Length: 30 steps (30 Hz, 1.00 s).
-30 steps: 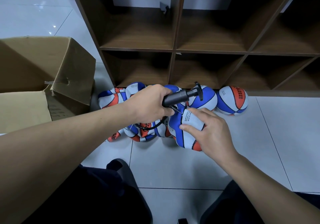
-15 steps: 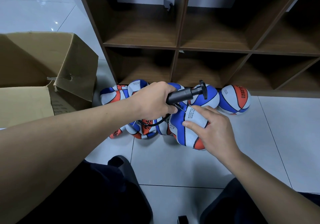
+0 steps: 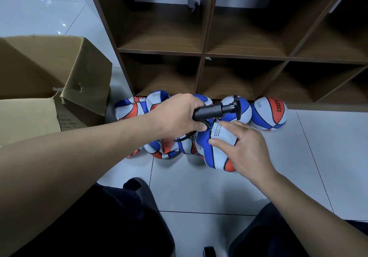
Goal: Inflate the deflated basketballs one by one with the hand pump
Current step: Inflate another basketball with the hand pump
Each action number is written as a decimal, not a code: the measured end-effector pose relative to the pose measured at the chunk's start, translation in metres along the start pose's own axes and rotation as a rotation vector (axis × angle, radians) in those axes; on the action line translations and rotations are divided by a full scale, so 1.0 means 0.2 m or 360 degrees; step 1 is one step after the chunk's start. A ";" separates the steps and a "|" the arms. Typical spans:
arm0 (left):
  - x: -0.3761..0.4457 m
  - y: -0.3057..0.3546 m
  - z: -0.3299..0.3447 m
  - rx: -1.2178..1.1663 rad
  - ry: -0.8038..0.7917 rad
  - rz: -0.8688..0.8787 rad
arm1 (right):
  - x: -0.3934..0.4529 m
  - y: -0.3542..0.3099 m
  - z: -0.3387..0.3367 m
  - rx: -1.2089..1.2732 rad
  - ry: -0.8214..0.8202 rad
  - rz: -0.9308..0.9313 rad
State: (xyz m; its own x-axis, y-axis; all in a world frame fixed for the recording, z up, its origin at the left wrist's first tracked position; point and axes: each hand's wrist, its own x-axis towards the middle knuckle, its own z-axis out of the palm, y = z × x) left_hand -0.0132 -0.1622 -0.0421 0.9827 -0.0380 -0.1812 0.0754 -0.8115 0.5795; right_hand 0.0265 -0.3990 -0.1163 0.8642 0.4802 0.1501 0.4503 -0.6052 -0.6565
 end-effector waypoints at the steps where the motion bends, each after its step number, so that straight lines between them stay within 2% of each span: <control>1: 0.00 0.00 0.00 0.0002 -0.0011 -0.0001 | 0.00 0.00 0.00 -0.0014 -0.0013 -0.0013; 19: -0.02 -0.01 0.13 -0.0221 -0.0088 -0.0085 | -0.03 -0.03 -0.01 -0.0159 -0.0008 -0.0235; 24: 0.00 -0.02 0.07 -0.0204 -0.0068 -0.0061 | 0.00 -0.02 -0.01 -0.0112 -0.0017 -0.0180; 30: 0.02 -0.09 0.12 0.0063 -0.0254 -0.0088 | -0.01 0.11 0.06 -0.0223 -0.0371 -0.0033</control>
State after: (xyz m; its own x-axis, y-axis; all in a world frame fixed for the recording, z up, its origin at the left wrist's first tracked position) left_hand -0.0147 -0.1613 -0.0732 0.9377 -0.0824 -0.3375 0.1186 -0.8372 0.5339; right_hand 0.0320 -0.4057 -0.1404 0.7870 0.6165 -0.0224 0.5079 -0.6680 -0.5439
